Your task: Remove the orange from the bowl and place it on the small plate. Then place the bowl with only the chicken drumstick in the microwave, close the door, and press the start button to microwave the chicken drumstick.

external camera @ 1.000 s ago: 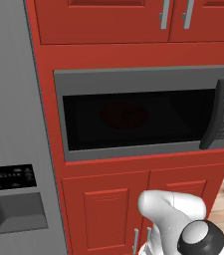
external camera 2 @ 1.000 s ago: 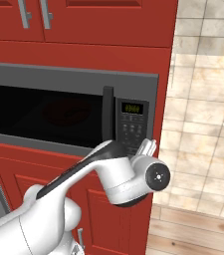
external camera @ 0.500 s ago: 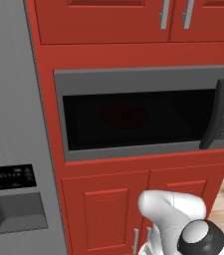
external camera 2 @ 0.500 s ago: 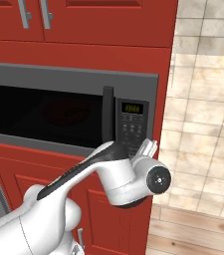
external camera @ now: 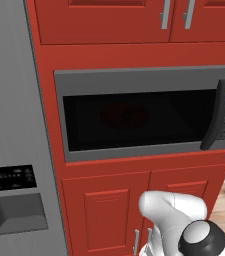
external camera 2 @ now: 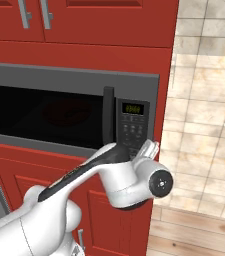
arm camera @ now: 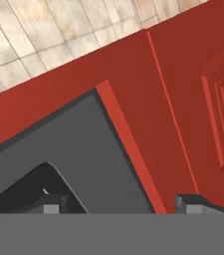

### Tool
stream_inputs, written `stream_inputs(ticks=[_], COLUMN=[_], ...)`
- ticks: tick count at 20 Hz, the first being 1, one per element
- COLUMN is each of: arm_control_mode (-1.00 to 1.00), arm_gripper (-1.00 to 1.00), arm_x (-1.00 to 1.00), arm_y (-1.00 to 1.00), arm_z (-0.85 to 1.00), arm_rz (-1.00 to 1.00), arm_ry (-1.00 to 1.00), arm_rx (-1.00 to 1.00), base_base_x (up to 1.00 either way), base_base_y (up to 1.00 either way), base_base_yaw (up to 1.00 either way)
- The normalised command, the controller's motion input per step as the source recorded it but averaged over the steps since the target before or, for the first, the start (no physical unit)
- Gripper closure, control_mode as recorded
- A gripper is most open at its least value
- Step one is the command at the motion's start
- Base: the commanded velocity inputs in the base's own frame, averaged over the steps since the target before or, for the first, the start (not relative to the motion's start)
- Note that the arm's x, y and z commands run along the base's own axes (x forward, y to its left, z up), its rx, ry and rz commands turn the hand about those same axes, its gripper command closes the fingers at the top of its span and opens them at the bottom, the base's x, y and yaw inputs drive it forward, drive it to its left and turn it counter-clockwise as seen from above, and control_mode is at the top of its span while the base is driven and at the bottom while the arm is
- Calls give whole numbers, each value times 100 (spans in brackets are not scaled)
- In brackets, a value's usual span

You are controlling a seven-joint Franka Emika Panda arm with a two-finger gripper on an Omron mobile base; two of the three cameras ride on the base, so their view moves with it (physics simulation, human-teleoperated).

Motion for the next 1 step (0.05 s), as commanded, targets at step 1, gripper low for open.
stream_inputs(ticks=[1], arm_control_mode=[-100], arm_gripper=[-100], arm_x=[6], arm_y=[6], arm_z=[19], arm_rz=[0], arm_ry=[0], arm_rx=[3], base_base_x=[0], base_base_y=[0], base_base_yaw=[0])
